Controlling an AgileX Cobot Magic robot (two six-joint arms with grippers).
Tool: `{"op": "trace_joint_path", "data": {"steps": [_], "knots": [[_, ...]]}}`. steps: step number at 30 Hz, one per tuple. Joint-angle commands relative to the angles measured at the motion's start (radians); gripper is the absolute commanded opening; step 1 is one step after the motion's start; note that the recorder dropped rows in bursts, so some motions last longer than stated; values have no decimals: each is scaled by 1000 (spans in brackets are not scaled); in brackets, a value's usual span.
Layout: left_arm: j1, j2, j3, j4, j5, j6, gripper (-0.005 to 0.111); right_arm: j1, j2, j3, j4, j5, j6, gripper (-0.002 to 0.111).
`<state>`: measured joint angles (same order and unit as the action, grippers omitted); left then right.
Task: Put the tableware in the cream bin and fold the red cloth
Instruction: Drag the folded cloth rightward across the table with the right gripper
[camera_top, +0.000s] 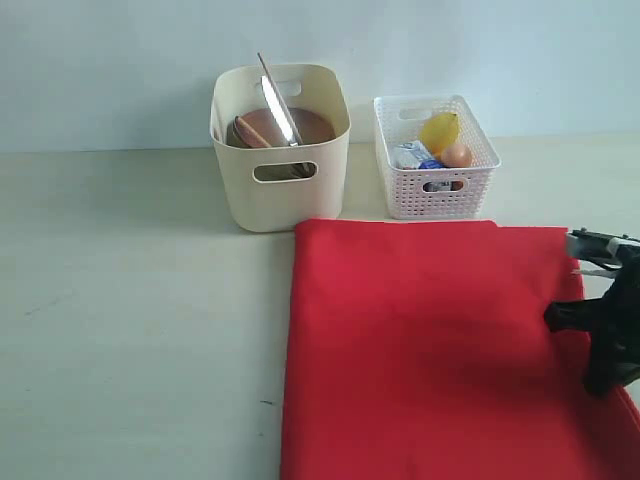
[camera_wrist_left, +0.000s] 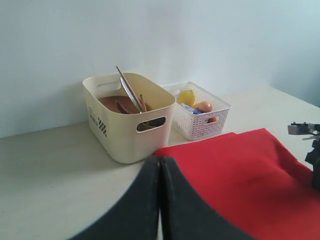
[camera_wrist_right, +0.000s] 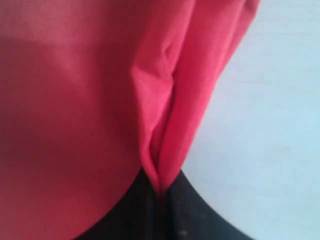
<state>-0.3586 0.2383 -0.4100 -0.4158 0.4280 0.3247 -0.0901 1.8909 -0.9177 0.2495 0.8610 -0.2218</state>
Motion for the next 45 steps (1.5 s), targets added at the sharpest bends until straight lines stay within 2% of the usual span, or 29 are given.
{"op": "trace_joint_path", "data": {"steps": [1,4,9,31,41,45], "knots": [[-2,-18,53,13,11,-13,0,-4,7,2,-257,6,179,0],[-2,-18,61,17,28,-13,0,-4,7,2,-349,2,261,0],[-2,-18,61,17,31,-13,0,-15,7,-21,-363,-20,277,0],[-2,-18,61,17,42,-13,0,-360,13,-212,-359,-45,271,0],[-2,-20,79,21,43,-13,0,-480,140,-319,-359,-34,267,0],[0,-67,108,71,45,-13,0,-527,189,-360,-359,-18,252,0]]}}
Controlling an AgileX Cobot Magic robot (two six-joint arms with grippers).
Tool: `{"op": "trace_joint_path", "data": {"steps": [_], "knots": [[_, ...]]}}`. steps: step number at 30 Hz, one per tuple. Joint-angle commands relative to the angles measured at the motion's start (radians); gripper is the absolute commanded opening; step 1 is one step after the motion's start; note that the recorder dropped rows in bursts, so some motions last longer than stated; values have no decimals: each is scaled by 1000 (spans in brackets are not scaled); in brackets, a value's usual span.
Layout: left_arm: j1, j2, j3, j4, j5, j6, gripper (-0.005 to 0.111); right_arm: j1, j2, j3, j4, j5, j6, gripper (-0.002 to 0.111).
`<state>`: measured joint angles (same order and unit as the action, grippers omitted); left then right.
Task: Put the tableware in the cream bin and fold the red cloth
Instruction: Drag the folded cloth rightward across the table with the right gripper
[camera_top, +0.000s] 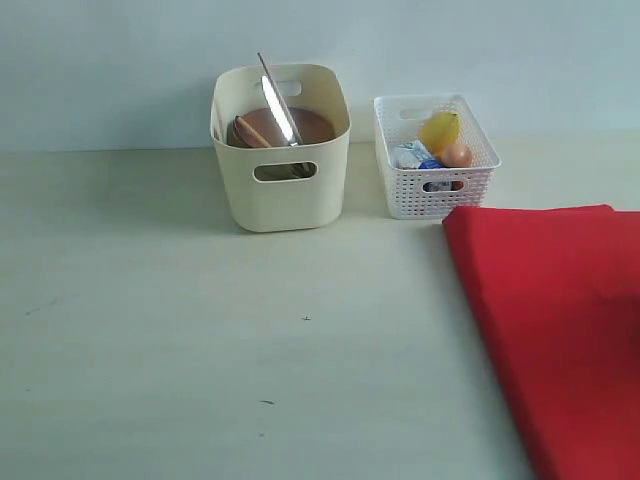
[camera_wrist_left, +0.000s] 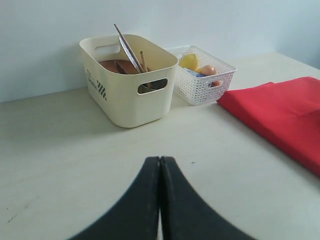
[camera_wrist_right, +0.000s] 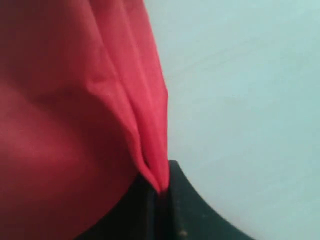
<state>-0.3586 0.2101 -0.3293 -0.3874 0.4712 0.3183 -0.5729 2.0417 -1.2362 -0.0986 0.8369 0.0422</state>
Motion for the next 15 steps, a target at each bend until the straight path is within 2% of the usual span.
{"op": "trace_joint_path", "data": {"steps": [1,6,9,15], "knots": [[2,-55,36,57,4,-6,0,-53,47,-49,-9,10,-12,0],[34,-134,100,70,4,-6,0,-115,57,-62,-5,-2,-18,0],[90,-210,183,103,2,-6,0,-182,62,-79,0,-7,-18,0],[130,-210,213,157,-9,-6,0,-243,67,-88,18,-8,-42,0]]}}
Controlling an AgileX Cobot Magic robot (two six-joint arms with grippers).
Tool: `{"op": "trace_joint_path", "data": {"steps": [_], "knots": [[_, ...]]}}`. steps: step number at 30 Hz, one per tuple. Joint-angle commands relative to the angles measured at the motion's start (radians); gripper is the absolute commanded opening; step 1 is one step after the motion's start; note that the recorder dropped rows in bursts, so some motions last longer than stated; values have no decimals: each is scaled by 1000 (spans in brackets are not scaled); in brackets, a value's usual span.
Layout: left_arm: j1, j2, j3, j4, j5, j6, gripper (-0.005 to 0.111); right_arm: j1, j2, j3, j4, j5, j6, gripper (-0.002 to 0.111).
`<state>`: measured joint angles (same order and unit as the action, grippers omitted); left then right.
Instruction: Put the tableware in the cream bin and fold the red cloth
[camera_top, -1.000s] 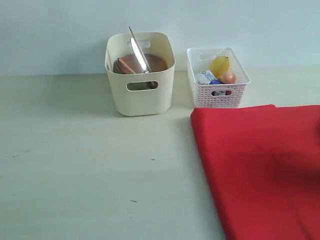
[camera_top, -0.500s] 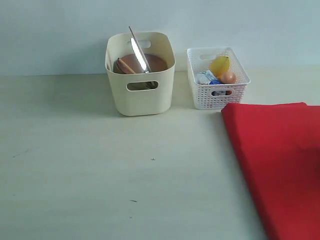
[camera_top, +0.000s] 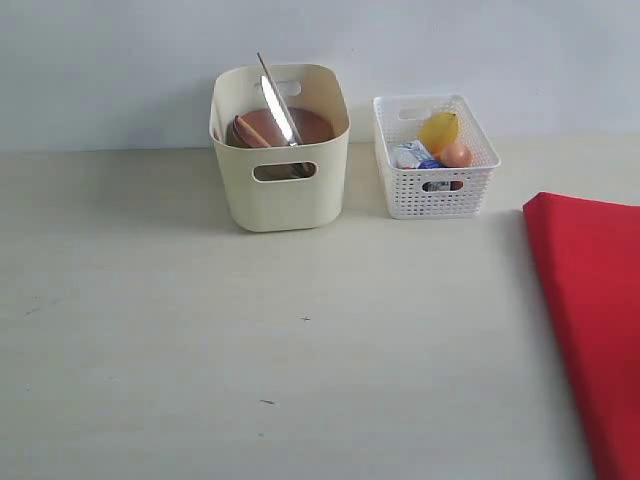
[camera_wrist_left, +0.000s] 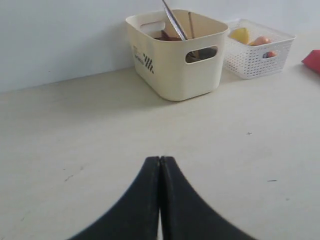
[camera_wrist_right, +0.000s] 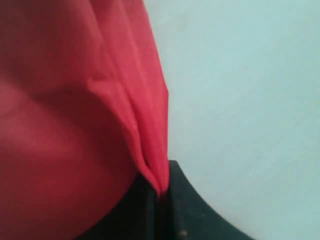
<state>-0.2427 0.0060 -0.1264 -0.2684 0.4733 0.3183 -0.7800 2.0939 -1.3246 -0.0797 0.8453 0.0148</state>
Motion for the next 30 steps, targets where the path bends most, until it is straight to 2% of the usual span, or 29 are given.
{"op": "trace_joint_path", "data": {"steps": [1,5,8,9,17,22,28,30], "knots": [[15,-6,10,46,-11,-6,0,-41,15,0,-1,-28,-15,0],[15,-6,40,53,-19,-6,0,-52,15,-15,80,-62,-29,0],[15,-6,85,57,-43,-4,0,-52,26,-67,357,-49,-220,0],[15,-6,85,59,-43,-4,0,-52,28,-71,389,-53,-239,0],[45,-6,126,77,-68,-4,0,-52,102,-149,425,-32,-257,2],[50,-6,126,75,-92,-1,0,-52,52,-185,410,-40,-257,27],[58,-6,126,75,-92,-1,0,-50,-64,-198,383,-60,-264,66],[58,-6,126,75,-94,-1,0,-41,-92,-198,360,-60,-275,72]]}}
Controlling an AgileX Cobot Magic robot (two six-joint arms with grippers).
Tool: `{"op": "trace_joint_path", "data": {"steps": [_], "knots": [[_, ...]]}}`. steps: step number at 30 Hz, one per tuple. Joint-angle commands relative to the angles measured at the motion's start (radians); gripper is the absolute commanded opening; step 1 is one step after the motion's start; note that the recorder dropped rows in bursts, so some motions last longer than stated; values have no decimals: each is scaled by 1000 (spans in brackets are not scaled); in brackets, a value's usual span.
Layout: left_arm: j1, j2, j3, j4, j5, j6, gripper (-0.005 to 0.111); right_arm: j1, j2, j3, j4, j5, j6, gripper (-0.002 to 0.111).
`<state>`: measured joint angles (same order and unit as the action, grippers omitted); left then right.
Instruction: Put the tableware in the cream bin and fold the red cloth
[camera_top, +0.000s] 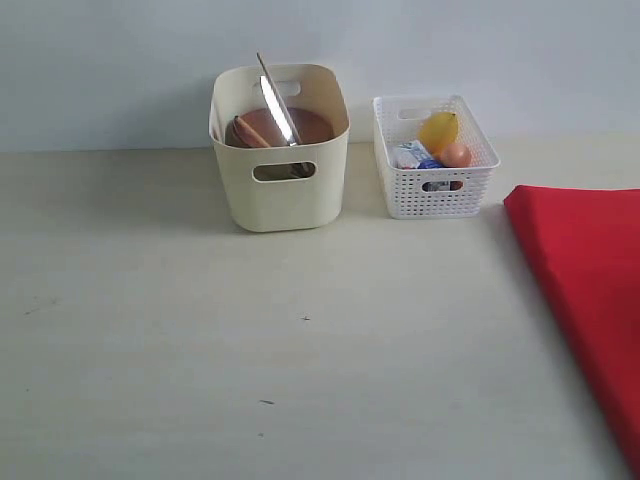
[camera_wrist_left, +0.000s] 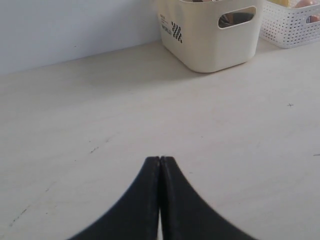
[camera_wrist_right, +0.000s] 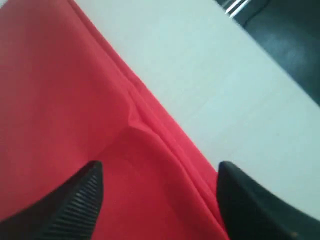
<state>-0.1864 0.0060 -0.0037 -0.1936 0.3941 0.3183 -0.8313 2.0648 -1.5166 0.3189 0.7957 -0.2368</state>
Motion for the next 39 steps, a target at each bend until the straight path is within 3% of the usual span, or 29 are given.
{"op": "trace_joint_path", "data": {"steps": [1,3,8,9,14,17,29,39], "knots": [[2,-6,4,0,-15,-1,0,17,-76,-6,-60,-8,-24,72],[2,-6,4,0,-15,-1,0,57,-87,-6,-81,10,-30,67],[2,-6,4,0,-17,-1,0,260,-76,45,-83,15,-75,5],[2,-6,4,0,-17,-1,0,289,-76,53,-85,11,-85,0],[38,-6,4,8,-32,-1,0,475,-76,111,-191,-24,-128,0],[54,-6,4,66,-32,-1,0,546,-74,153,-378,-62,33,0],[162,-6,4,70,-32,-1,0,564,19,149,-410,-4,56,0],[166,-6,4,51,-32,-1,0,564,125,62,-425,32,73,0]]}}
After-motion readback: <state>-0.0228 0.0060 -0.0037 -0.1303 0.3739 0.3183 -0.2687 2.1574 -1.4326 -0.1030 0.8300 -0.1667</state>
